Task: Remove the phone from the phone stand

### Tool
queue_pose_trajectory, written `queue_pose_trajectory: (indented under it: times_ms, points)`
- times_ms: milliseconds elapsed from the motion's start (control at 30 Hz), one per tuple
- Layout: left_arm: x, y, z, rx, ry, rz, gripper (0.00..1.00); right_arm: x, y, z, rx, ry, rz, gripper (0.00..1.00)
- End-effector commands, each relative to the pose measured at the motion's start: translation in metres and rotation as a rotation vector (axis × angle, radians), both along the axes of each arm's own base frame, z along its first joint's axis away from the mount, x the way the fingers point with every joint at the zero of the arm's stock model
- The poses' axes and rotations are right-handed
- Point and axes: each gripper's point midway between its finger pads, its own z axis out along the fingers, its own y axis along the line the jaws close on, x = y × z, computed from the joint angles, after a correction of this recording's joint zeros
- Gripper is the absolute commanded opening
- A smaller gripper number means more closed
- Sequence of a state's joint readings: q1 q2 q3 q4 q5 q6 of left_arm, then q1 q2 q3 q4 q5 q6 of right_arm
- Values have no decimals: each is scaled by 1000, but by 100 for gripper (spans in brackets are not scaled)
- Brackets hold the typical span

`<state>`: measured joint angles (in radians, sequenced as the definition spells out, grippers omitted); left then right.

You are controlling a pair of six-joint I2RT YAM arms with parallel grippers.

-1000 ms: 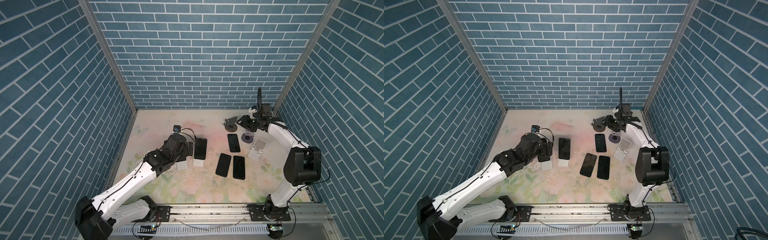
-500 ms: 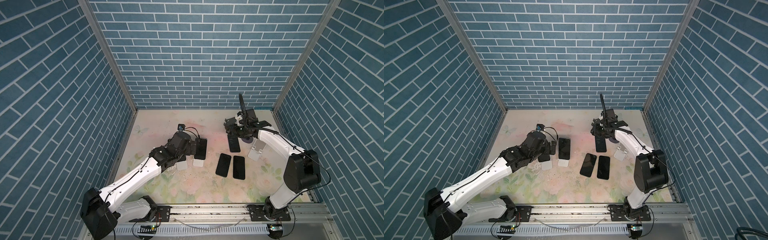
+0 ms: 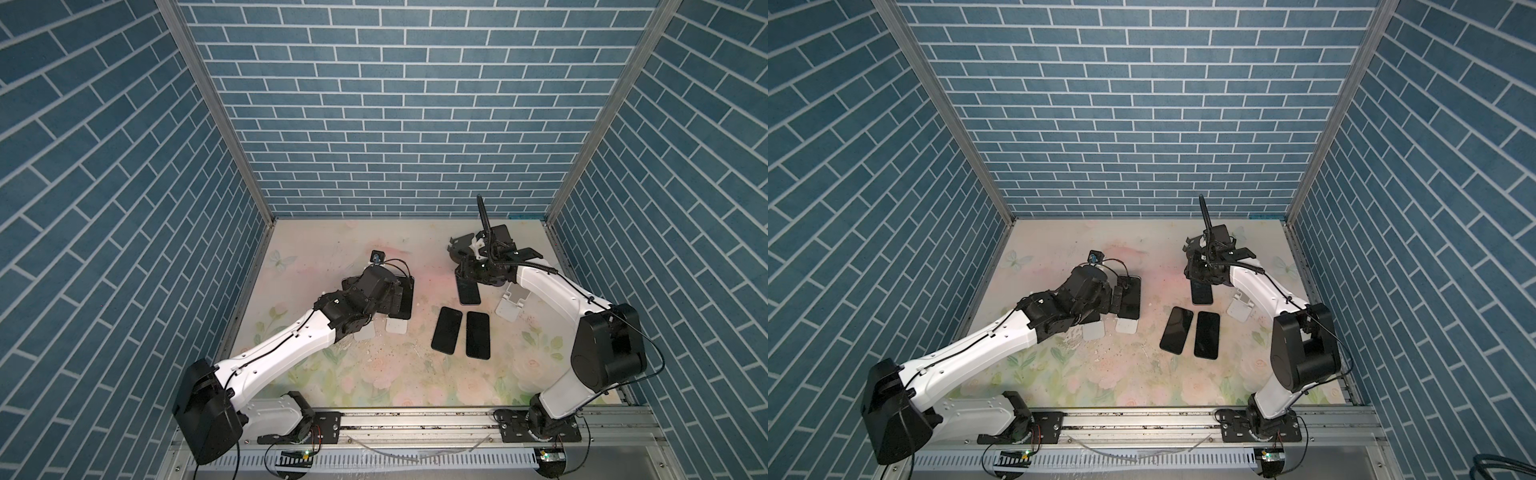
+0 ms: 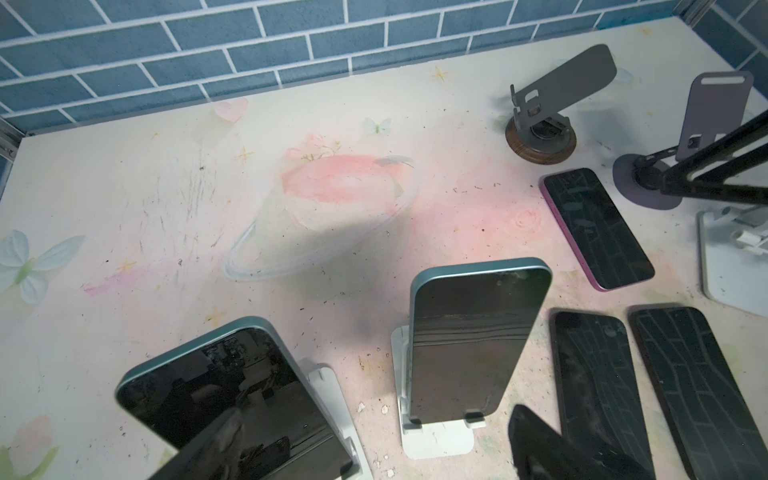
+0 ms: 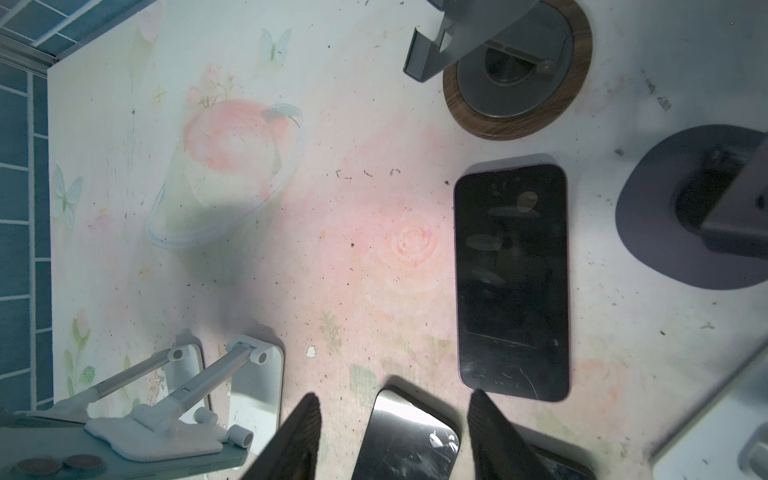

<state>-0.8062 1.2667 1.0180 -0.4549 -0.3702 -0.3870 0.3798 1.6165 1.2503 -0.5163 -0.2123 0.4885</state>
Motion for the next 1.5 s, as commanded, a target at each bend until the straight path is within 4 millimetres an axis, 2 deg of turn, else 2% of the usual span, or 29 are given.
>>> queue_pose_trajectory:
  times_ms: [0,467,1467]
  points:
    - [4,-9,13,25,-51,-16,100,-10,-5,-4,-36,-6,24,59]
    - [8,-37,0,56,-5,-14,100,-16,-7,-8,-35,0,29,59]
    - [23,-63,-21,-13,53,39,100,-31,-16,-21,-58,16,26,60]
